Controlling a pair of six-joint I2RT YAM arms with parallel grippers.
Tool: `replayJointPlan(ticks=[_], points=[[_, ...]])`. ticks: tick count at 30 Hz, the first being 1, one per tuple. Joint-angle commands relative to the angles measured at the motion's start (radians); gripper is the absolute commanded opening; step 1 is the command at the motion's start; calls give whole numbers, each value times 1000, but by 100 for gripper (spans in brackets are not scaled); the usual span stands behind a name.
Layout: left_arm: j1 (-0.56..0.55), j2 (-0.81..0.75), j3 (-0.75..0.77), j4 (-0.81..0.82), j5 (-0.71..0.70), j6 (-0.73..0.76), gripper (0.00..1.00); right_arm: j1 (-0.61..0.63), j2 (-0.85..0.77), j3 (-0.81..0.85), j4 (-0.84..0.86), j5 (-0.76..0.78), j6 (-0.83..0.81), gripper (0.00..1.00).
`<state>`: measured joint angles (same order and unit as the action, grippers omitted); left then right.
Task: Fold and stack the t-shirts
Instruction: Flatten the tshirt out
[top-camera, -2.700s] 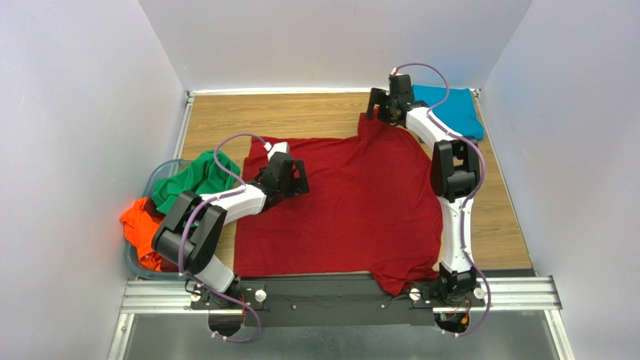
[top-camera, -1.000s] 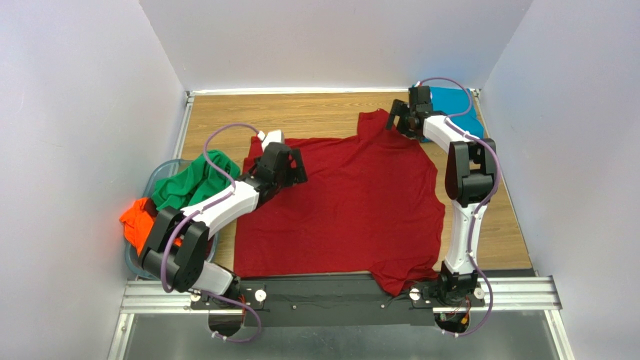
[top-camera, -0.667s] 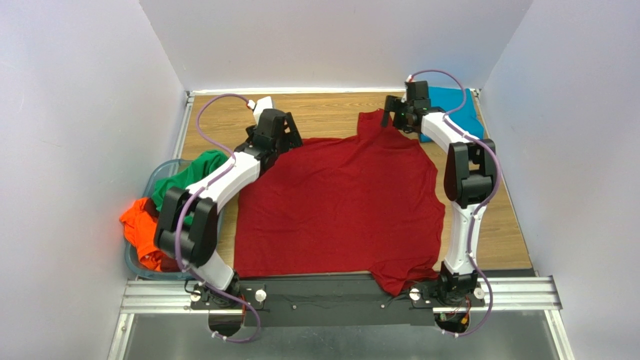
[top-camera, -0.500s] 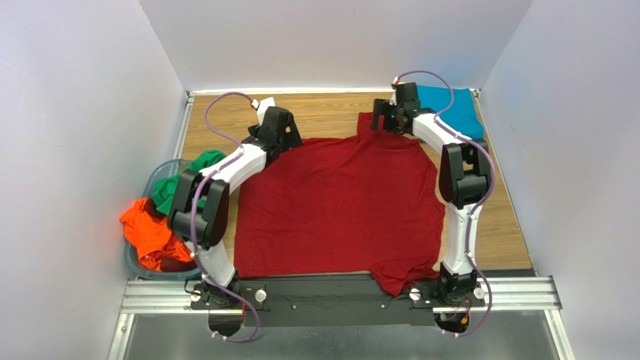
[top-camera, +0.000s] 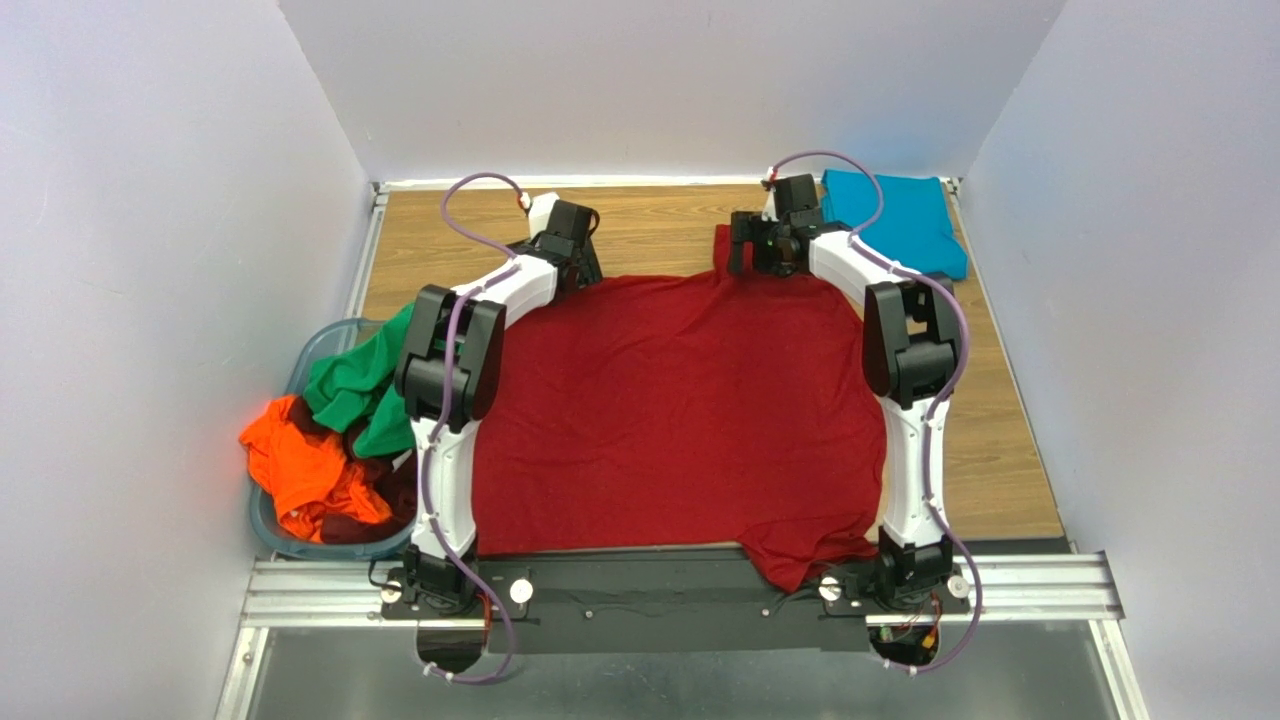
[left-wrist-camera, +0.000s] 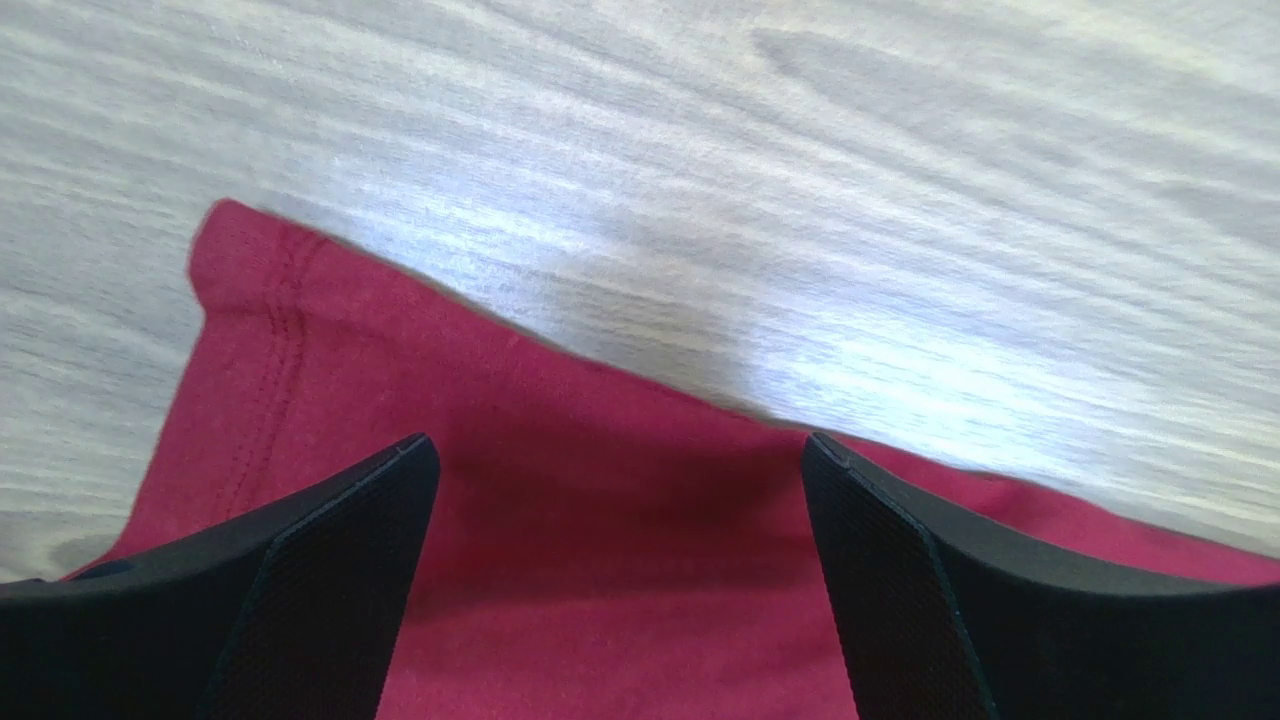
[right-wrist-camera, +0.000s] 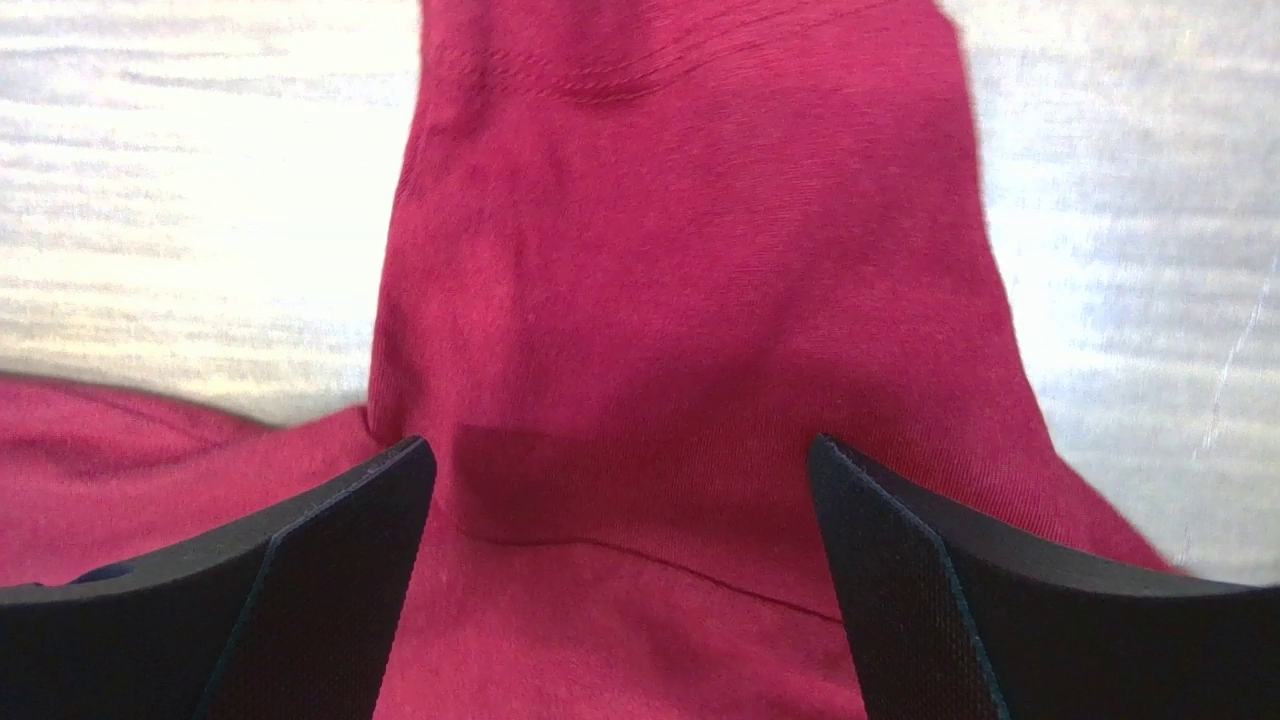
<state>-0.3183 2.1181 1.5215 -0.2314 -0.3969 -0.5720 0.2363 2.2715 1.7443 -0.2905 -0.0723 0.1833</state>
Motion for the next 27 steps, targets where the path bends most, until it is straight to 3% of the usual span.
replayJointPlan(ticks=[1,9,14,22,27], points=[[4,32,75,-92,-57,-12,98,3,62,31,-24,5,18,100],[4,195,284,-285,4,-133,98,1,79,29,-30,-15,36,100],[7,227,344,-304,9,-164,99,-3,112,50,-48,32,19,100],[12,358,578,-416,-6,-210,98,-22,184,162,-90,48,2,100],[31,398,673,-391,-3,-223,98,-31,253,263,-98,68,-22,100]])
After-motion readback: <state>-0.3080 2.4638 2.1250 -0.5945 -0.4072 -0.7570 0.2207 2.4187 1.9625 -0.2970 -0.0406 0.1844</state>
